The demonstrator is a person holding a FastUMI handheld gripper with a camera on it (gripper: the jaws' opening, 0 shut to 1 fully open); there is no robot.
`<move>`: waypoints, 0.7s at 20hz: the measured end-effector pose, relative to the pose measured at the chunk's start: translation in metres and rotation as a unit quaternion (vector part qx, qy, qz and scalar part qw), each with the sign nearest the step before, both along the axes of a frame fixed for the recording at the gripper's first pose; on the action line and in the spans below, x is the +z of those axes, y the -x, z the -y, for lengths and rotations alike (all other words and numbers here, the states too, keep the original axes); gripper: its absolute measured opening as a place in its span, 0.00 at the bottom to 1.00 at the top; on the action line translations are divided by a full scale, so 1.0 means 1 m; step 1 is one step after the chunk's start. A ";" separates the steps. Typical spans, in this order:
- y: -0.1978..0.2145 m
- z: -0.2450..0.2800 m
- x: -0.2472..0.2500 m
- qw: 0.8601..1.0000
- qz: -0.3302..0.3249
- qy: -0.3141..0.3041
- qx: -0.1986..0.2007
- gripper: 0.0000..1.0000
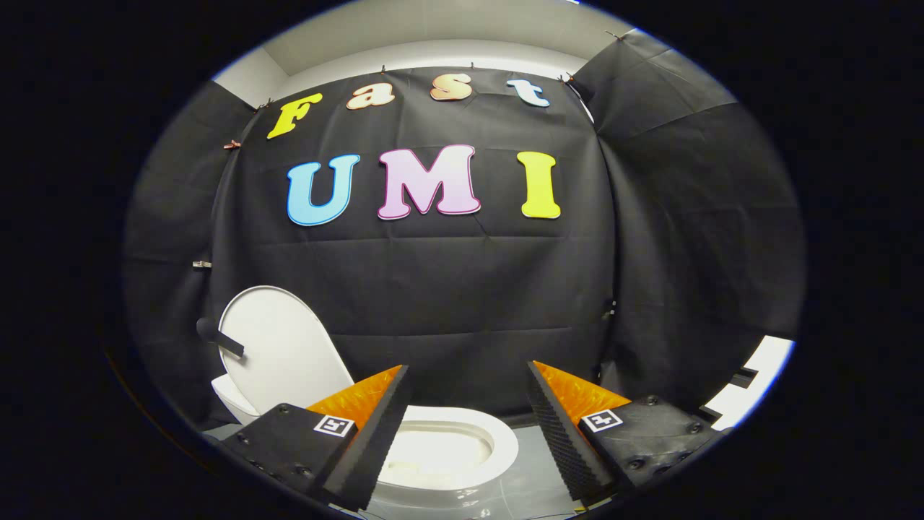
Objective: Open the toilet lid.
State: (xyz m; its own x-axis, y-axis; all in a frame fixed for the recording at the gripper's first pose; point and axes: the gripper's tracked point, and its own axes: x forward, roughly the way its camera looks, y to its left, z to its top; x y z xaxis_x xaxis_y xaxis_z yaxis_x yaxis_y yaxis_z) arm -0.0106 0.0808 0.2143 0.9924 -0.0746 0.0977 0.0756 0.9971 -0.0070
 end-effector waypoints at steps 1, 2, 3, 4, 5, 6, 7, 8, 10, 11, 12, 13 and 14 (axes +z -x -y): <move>-0.001 -0.002 -0.003 1.000 -0.002 0.000 0.003 0.98; -0.004 -0.004 -0.009 1.000 -0.009 -0.002 0.006 0.98; -0.005 -0.006 -0.014 1.000 -0.016 -0.002 0.007 0.98; -0.006 -0.008 -0.016 1.000 -0.019 -0.002 0.009 0.98; -0.006 -0.009 -0.016 1.000 -0.019 -0.002 0.010 0.98; -0.006 -0.012 -0.016 1.000 -0.018 -0.001 0.012 0.98; -0.006 -0.014 -0.015 1.000 -0.017 0.003 0.013 0.98; -0.006 -0.015 -0.015 1.000 -0.017 0.007 0.013 0.98; -0.005 -0.018 -0.013 1.000 -0.015 0.007 0.016 0.98; -0.004 -0.018 -0.013 1.000 -0.015 0.005 0.017 0.98; -0.004 -0.018 -0.013 1.000 -0.015 0.004 0.018 0.98; -0.005 -0.020 -0.014 1.000 -0.017 0.004 0.018 0.98; -0.006 -0.020 -0.015 1.000 -0.018 0.004 0.019 0.98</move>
